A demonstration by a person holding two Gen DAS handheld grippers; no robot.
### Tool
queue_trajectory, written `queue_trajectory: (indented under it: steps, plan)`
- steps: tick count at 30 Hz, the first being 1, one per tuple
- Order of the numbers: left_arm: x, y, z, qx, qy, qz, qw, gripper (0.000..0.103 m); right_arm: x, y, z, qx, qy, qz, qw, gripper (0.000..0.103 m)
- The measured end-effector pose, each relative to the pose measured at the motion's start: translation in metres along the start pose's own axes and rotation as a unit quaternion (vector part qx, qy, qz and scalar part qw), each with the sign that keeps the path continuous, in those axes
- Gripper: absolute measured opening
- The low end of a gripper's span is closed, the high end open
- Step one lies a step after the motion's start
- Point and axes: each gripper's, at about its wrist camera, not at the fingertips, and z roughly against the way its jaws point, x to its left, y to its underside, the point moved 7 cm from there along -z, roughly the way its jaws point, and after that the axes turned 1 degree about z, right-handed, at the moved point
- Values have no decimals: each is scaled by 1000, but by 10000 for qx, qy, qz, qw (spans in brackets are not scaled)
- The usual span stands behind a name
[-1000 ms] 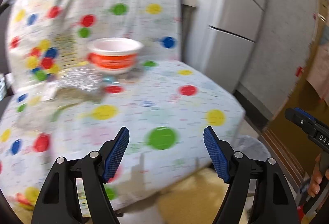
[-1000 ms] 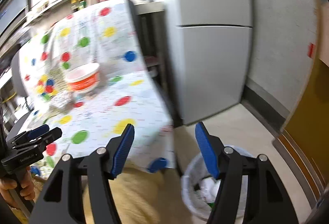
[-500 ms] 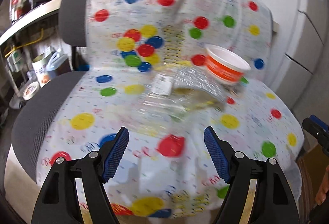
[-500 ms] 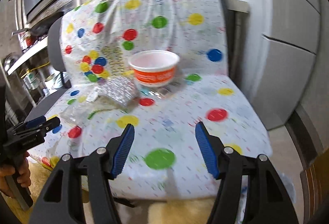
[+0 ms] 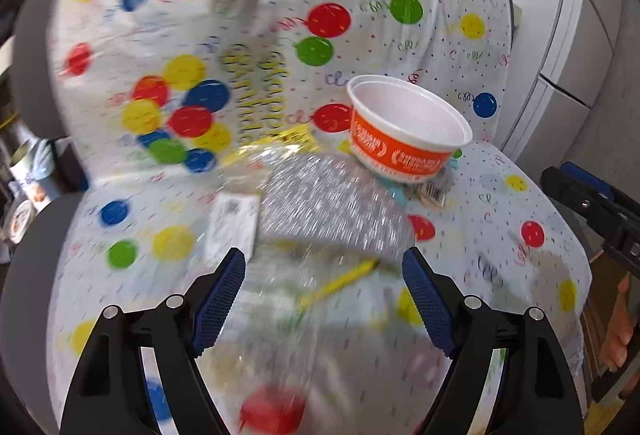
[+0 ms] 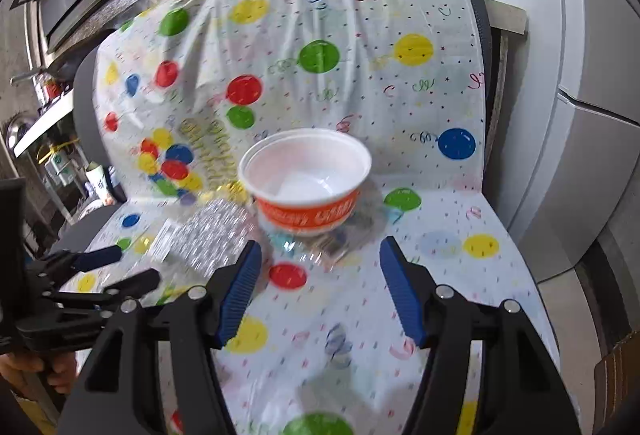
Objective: Collect trash
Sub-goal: 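Grasp the silver scrubber on the chair seat with the left gripper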
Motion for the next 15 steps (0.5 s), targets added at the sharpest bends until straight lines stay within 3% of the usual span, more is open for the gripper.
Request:
queue_trajectory:
  steps: [3,10,15]
  plan:
    - [0,-16,-23,169,27,12,9999,81,-8,-5,-5,-54,17,-42,10000,61]
    - [6,-17,-64,573,-152,-83,9982,79,-18,-4,-17,-25,12,-73,10000,61]
    - [4,-12,-70,633,-163,-169,9977,53,-17,0,-18,22,-14,-95,10000,61]
